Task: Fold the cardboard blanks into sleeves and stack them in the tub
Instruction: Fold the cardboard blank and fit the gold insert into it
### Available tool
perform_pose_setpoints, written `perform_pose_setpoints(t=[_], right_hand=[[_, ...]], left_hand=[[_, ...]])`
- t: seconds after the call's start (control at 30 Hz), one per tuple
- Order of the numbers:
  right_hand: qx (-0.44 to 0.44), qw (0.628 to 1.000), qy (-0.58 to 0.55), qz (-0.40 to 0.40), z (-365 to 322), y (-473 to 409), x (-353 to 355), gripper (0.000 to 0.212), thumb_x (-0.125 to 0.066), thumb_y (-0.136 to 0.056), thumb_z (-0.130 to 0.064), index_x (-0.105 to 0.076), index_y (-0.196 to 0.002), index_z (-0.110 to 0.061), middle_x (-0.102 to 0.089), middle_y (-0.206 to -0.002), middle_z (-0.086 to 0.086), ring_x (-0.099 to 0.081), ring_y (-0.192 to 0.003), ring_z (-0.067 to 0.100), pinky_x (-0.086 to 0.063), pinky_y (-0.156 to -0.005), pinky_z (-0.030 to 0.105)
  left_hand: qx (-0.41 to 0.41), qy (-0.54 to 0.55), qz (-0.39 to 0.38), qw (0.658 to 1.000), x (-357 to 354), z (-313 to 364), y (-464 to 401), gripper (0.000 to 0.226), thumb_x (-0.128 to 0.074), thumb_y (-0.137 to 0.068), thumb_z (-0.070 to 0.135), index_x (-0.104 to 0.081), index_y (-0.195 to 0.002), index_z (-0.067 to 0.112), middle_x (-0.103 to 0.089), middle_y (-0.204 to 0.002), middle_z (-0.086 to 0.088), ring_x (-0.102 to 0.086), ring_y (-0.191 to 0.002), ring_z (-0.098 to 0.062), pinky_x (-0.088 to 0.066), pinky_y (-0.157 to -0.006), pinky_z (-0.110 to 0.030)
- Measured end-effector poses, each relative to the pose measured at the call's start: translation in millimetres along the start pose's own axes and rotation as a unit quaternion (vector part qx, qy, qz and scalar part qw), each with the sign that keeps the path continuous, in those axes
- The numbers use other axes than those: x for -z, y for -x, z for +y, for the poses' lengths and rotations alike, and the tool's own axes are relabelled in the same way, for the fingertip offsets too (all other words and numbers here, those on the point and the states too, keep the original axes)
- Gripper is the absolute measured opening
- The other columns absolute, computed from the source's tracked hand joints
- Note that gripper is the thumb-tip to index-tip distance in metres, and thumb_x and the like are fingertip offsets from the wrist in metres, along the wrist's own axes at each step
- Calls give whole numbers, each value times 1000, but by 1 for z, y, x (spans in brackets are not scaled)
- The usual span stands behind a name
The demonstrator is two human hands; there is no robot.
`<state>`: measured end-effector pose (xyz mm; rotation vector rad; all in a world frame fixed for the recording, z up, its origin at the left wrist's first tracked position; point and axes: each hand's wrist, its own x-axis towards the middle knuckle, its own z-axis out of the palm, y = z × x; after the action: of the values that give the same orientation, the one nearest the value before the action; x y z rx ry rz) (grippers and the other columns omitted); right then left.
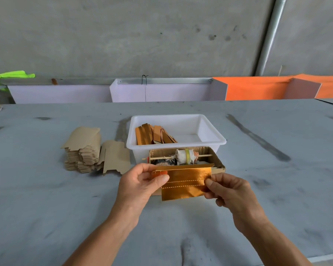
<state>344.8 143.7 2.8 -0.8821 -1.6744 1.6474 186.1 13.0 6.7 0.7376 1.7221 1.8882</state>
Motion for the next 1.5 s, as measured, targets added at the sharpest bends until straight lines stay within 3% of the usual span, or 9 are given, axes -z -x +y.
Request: perform_pose_setpoints(t=[0.17,0.3,0.43,0.57,0.67,0.83,1.03,1.3,1.5], right_hand=[[4,999,9,47,-2,-1,-4,13,-63,-87,-7,-69,-76,-5,-70,-65,9,-62,-54,9,-41,-53,25],[17,999,7,50,-3,0,-9,14,-63,-87,-7,-70,-75,-8,-69,-63,6,-62,-58,10,-40,-56,27],[24,999,12,44,-3,1,-11,15,-65,-86,-7,-69,-73,-11,-68,-64,5,-61,-64,15,-41,-57,24],[82,982,116,126,-2,3,-15,6,-72,-82,-17,-71,-84,-23,-61,-82,-1,-57,-55,7,-42,-50,16],[138,957,196,163,-7,2,-20,15,-70,-83,-23,-68,-96,-28,-57,-63,-5,-54,-50,12,-44,-52,22],[22,999,-5,29,-18,-2,-31,9,-60,-91,-12,-66,-94,-18,-65,-57,4,-56,-41,15,-37,-38,18],[-60,997,-18,-34,-16,-11,-27,11,-58,-93,-14,-66,-91,-8,-73,-76,11,-65,-52,17,-46,-44,20],[-97,990,-78,-61,-12,-15,-23,14,-64,-86,-9,-68,-74,-2,-71,-76,16,-66,-62,13,-49,-53,19],[-77,994,-76,-15,-11,-14,-27,10,-68,-83,-9,-69,-77,-1,-71,-68,12,-65,-57,11,-50,-53,19]], left_hand=[[47,-63,34,996,-3,-5,2,6,-74,-80,16,-69,-78,14,-58,-49,3,-45,-38,-7,-35,-37,-19],[182,15,-21,983,-6,-1,3,13,-69,-84,21,-66,-86,8,-66,-58,-5,-52,-39,-12,-39,-36,-19],[236,87,-51,967,-6,0,3,15,-65,-85,20,-62,-91,6,-72,-74,-13,-56,-40,-13,-43,-36,-19],[186,104,-30,977,-5,-3,1,20,-65,-83,21,-65,-93,3,-73,-82,-16,-63,-50,-15,-50,-43,-21],[143,100,-1,985,-3,-2,-2,20,-64,-85,21,-67,-94,4,-73,-83,-15,-65,-54,-15,-50,-45,-22],[128,85,-17,988,-1,1,-5,20,-65,-83,22,-67,-93,6,-74,-84,-15,-66,-58,-17,-52,-49,-23],[140,92,-18,986,5,3,-9,16,-66,-82,16,-67,-92,3,-73,-82,-15,-66,-59,-15,-55,-53,-22],[117,97,-6,988,8,3,-13,8,-63,-84,5,-67,-85,-2,-71,-73,-15,-66,-58,-16,-57,-57,-22],[103,64,16,993,3,-1,-12,11,-73,-73,-1,-69,-83,0,-73,-74,-13,-69,-62,-16,-56,-56,-21]])
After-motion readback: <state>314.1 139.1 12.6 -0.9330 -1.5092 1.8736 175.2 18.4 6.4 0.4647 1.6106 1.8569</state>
